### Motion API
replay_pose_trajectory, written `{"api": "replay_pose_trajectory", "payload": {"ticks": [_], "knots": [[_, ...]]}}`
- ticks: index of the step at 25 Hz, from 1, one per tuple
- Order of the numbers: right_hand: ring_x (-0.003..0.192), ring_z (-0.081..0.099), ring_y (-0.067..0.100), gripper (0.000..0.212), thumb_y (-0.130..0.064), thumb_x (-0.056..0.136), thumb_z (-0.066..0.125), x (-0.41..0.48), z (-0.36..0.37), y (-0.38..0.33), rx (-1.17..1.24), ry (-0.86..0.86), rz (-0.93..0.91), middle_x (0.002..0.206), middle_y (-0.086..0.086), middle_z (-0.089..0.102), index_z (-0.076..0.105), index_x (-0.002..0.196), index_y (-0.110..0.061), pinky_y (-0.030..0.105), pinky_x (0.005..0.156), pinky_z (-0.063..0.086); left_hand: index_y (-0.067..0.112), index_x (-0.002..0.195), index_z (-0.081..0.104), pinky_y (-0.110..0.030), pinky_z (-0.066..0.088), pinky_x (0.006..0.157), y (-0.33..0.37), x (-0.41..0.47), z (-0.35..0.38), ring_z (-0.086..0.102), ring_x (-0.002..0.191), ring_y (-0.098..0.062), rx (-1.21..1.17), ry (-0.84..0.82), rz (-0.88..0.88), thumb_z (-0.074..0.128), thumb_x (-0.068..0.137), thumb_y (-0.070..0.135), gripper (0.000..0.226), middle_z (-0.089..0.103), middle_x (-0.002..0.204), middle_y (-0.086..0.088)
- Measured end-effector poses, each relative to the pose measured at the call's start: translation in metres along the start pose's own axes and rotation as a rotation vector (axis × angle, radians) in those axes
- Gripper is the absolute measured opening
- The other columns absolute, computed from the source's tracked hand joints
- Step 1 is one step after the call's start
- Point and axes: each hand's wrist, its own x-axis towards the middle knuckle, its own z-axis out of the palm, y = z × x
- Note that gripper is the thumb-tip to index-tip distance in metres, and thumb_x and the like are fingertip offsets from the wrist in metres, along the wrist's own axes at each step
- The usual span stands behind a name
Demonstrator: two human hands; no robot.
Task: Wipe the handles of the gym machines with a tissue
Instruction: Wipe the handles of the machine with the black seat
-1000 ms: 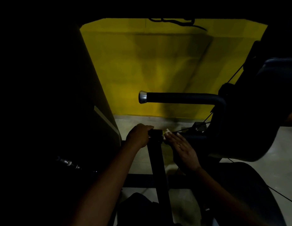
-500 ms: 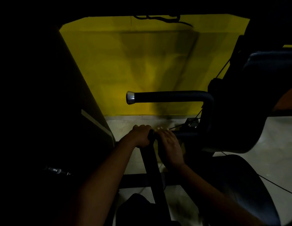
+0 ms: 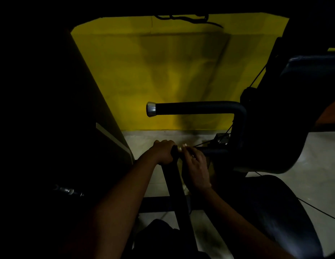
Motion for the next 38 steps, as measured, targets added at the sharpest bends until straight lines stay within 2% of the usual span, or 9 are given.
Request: {"api": "replay_pose_trajectory", "payload": {"ticks": [4, 8, 10, 14, 20, 24, 30, 36, 38], "knots": [[0.091, 0.051, 0.022, 0.033, -0.006, 0.084, 0.049, -0.014, -0.006, -0.009, 0.173, 0.148, 0.106, 0.098, 0.015, 0.068, 0.065, 0.113, -0.001, 0.018, 0.069, 0.04, 0.011, 0.134, 0.043, -0.035, 0.027, 0.103, 0.001, -0.001, -0.001, 0.044, 0.123, -0.033, 0.004, -0.008, 0.025, 0.059, 0.092, 0.023, 0.046, 0.048, 0.131, -0.013], [0.074, 0.064, 0.008, 0.013, -0.017, 0.09, 0.066, -0.016, -0.025, -0.056, 0.889, 0.399, 1.212, 0.095, 0.005, 0.071, 0.062, 0.102, -0.018, 0.007, 0.06, 0.044, 0.014, 0.137, 0.041, -0.035, 0.028, 0.103, -0.002, 0.001, 0.0, 0.044, 0.123, -0.033, 0.027, -0.02, 0.039, 0.067, 0.087, 0.031, 0.058, 0.046, 0.133, -0.013], [0.071, 0.058, 0.005, 0.027, -0.019, 0.094, 0.062, -0.006, -0.025, -0.056, 1.255, 0.262, 1.544, 0.109, 0.009, 0.067, 0.059, 0.119, -0.01, 0.018, 0.059, 0.048, 0.013, 0.138, 0.04, -0.036, 0.027, 0.104, -0.002, 0.002, 0.0, 0.043, 0.124, -0.033, 0.027, -0.028, 0.032, 0.068, 0.086, 0.034, 0.062, 0.046, 0.133, -0.014], [0.066, 0.048, 0.005, 0.032, -0.014, 0.101, 0.044, 0.011, -0.028, -0.054, 1.388, -0.118, 1.518, 0.092, 0.0, 0.055, 0.049, 0.132, -0.008, 0.02, 0.055, 0.044, 0.015, 0.142, 0.036, -0.037, 0.029, 0.104, -0.006, 0.004, 0.001, 0.039, 0.125, -0.038, 0.022, -0.048, 0.044, 0.065, 0.089, 0.035, 0.064, 0.042, 0.136, -0.016], [0.058, 0.059, 0.004, 0.03, -0.008, 0.103, 0.033, 0.028, -0.018, -0.018, 1.341, -0.345, 1.453, 0.081, -0.006, 0.047, 0.045, 0.081, -0.024, 0.016, 0.057, 0.045, 0.016, 0.142, 0.035, -0.038, 0.031, 0.103, -0.01, 0.01, 0.004, 0.041, 0.123, -0.036, 0.034, -0.035, 0.055, 0.066, 0.088, 0.036, 0.065, 0.043, 0.136, -0.015], [0.044, 0.057, 0.004, 0.027, 0.007, 0.096, 0.041, 0.016, -0.005, -0.029, 1.534, -0.219, 1.38, 0.07, 0.009, 0.05, 0.05, 0.075, -0.008, 0.015, 0.043, 0.043, 0.017, 0.148, 0.029, -0.038, 0.026, 0.107, -0.009, 0.007, 0.002, 0.037, 0.129, -0.038, 0.033, -0.052, 0.062, 0.066, 0.088, 0.035, 0.072, 0.038, 0.142, -0.016], [0.066, 0.059, 0.012, 0.029, 0.002, 0.098, 0.04, 0.03, -0.013, -0.021, 1.716, -0.194, 1.401, 0.08, 0.008, 0.058, 0.06, 0.093, -0.018, 0.02, 0.059, 0.049, 0.017, 0.145, 0.034, -0.037, 0.024, 0.107, -0.004, 0.005, -0.001, 0.042, 0.128, -0.032, 0.033, -0.033, 0.082, 0.067, 0.088, 0.035, 0.068, 0.045, 0.138, -0.014], [0.067, 0.067, 0.015, 0.006, -0.004, 0.093, 0.059, -0.004, -0.022, -0.057, 1.574, 0.22, 1.431, 0.079, 0.009, 0.069, 0.064, 0.093, -0.001, 0.02, 0.059, 0.053, 0.021, 0.145, 0.032, -0.037, 0.028, 0.105, 0.003, 0.003, -0.004, 0.044, 0.126, -0.031, 0.087, -0.05, 0.069, 0.066, 0.089, 0.033, 0.067, 0.048, 0.138, -0.012], [0.076, 0.069, 0.012, 0.012, -0.013, 0.088, 0.069, -0.011, -0.025, -0.057, 1.136, 0.36, 1.274, 0.083, -0.002, 0.072, 0.068, 0.099, -0.009, 0.025, 0.067, 0.053, 0.025, 0.147, 0.031, -0.036, 0.031, 0.103, 0.003, 0.003, -0.006, 0.045, 0.127, -0.03, 0.09, -0.061, 0.084, 0.066, 0.089, 0.033, 0.068, 0.048, 0.139, -0.01]]}}
